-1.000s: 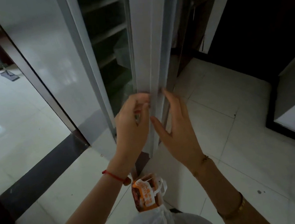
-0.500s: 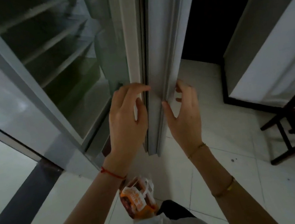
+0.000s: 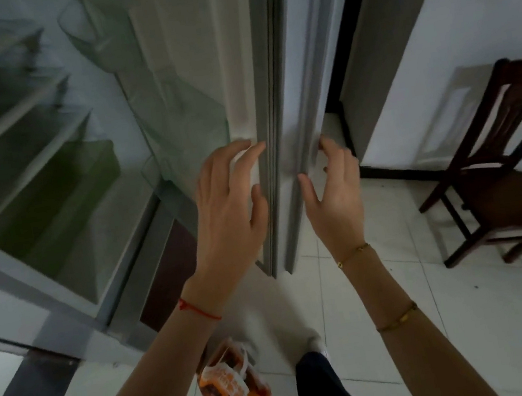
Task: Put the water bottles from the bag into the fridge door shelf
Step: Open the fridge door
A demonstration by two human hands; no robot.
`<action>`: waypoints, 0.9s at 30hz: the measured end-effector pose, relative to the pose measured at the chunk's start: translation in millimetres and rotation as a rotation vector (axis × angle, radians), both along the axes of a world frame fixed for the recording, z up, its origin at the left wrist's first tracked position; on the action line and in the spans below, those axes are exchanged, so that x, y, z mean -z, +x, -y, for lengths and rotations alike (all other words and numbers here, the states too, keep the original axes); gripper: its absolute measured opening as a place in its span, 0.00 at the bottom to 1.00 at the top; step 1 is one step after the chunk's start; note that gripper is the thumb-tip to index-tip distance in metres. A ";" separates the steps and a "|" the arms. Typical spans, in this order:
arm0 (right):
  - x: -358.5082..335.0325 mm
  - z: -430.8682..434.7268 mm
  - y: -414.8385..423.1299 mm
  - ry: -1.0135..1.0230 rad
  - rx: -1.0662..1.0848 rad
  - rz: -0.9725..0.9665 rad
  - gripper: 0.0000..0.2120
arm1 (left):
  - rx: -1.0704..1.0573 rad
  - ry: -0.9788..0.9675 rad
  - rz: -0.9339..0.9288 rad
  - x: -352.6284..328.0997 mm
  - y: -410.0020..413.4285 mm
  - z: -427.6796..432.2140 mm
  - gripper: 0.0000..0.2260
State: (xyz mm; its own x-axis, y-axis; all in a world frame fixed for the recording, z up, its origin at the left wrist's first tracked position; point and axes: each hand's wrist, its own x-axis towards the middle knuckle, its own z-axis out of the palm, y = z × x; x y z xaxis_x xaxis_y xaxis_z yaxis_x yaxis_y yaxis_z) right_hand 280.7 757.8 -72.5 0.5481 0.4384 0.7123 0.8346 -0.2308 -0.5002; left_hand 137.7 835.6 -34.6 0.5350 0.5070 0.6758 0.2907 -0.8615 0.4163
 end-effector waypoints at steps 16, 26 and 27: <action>5.4 -23.2 160.2 -0.073 0.083 0.467 0.36 | -0.104 0.124 -0.014 -9.2 143.7 -8.7 0.22; -14.8 -35.6 239.9 -0.169 -0.134 0.251 0.28 | -0.188 0.191 0.013 -10.9 226.9 -18.9 0.20; -15.6 -38.8 245.9 -0.170 -0.146 0.222 0.29 | -0.201 0.199 0.019 -11.3 233.2 -21.6 0.21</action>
State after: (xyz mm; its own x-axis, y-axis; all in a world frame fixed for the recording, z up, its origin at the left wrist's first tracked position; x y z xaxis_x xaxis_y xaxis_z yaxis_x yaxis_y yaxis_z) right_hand 526.7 796.6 -57.0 0.3099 0.6242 0.7172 0.9496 -0.1653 -0.2665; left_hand 370.9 857.2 -23.4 0.4233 0.4578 0.7818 0.4577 -0.8528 0.2515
